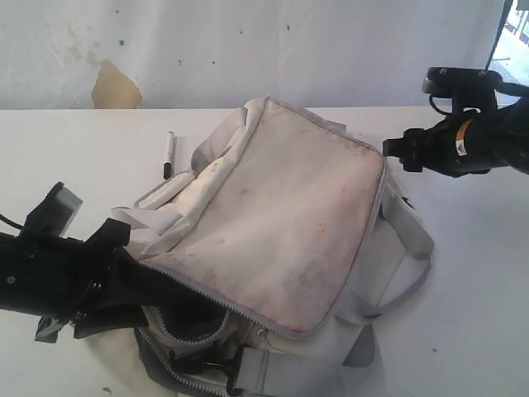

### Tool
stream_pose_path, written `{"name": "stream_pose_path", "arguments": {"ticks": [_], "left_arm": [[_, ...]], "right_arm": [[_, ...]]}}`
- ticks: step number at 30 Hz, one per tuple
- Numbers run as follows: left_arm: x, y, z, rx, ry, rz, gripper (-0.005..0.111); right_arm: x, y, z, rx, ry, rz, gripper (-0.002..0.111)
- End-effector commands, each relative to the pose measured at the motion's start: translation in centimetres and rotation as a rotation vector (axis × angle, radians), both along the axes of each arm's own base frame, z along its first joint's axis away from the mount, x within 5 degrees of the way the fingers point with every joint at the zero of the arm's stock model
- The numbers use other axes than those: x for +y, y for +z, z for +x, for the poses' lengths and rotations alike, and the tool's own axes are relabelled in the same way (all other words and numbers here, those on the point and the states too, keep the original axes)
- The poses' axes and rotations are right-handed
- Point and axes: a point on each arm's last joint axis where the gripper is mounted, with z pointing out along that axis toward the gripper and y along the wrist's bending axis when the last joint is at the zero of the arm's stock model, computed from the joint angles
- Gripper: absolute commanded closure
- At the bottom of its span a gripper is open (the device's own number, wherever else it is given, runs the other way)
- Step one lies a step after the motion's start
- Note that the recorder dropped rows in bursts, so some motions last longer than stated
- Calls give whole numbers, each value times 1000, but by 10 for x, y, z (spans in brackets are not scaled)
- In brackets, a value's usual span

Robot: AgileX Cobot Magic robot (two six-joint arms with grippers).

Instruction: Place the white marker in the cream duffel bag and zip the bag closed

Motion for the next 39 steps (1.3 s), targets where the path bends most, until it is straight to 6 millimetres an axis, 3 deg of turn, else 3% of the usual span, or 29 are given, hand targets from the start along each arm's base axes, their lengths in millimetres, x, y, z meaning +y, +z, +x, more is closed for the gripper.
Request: {"name": "stream_pose_path", "arguments": {"ticks": [1, 5, 11, 18, 23, 29, 33, 39], "left_arm": [[1, 0, 0, -17, -14, 6, 45], [3, 3, 1, -94, -98, 86, 36], [4, 34, 14, -164, -194, 168, 36], [7, 64, 26, -215, -267, 265, 36], [16, 67, 27, -211, -334, 397, 36], [22, 65, 24, -208, -392, 466, 36], [22, 71, 26, -256, -342, 478, 36], [30, 82, 39, -327, -112, 556, 36]], "right_arm": [[8, 28, -13, -6, -12, -54, 46], [22, 52, -28, -33, -11, -26, 46], [35, 66, -50, 65, -5, 54, 50], [52, 68, -73, 352, 292, 35, 55], [62, 73, -87, 459, 541, 25, 55], [76, 78, -102, 448, 891, 56, 55], [90, 80, -112, 391, 1121, 25, 55], [124, 69, -137, 419, 1238, -104, 55]]}}
